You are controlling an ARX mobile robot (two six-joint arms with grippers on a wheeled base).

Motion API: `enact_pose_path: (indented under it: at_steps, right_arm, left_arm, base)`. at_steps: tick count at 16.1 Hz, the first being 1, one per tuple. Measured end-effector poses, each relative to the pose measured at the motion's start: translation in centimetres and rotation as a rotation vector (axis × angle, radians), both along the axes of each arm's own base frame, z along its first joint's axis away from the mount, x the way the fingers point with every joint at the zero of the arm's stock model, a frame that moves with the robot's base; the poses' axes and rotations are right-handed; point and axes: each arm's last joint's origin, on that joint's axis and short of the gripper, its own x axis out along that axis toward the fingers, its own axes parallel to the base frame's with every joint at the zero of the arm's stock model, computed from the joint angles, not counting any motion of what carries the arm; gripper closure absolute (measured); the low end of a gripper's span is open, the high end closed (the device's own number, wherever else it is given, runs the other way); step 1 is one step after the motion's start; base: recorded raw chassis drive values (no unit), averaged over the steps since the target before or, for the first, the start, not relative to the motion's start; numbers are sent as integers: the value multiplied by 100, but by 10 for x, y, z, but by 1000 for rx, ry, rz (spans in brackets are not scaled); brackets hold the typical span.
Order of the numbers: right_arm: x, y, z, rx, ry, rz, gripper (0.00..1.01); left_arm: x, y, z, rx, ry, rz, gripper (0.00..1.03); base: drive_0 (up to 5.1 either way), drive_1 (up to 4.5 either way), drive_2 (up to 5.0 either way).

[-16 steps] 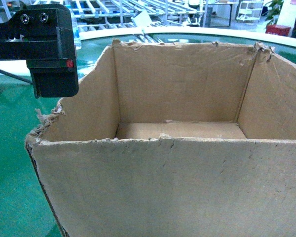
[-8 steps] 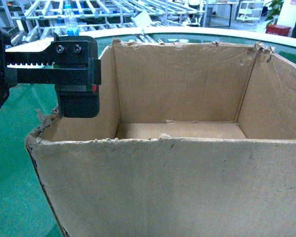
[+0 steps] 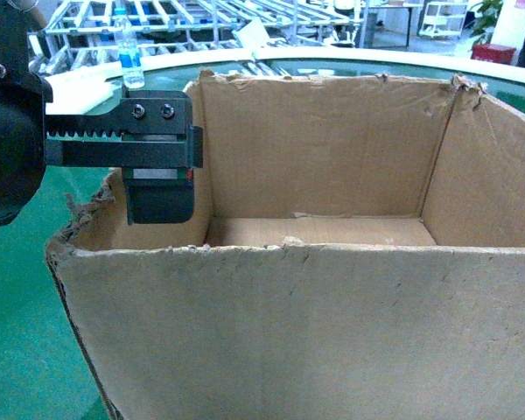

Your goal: Sort boxes to right shelf from conveyor

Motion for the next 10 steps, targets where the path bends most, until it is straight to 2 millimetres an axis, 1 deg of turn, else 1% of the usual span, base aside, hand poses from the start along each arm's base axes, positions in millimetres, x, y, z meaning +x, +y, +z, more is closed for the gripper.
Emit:
enact_pose_path:
  at_steps: [4, 8, 10]
  right_arm:
    - [0, -2, 0, 4, 2, 0, 3]
    - [0, -1, 1, 6, -12, 9, 3]
    - [0, -1, 1, -6, -25, 12, 3]
  left_arm:
    - [7, 0, -13, -33, 66, 17, 5]
    - [12, -10, -7, -49, 68, -6, 5]
    - [13, -13, -8, -56, 79, -28, 5]
  base:
    - [0, 0, 0]
    - [0, 0, 0]
    - [0, 0, 0]
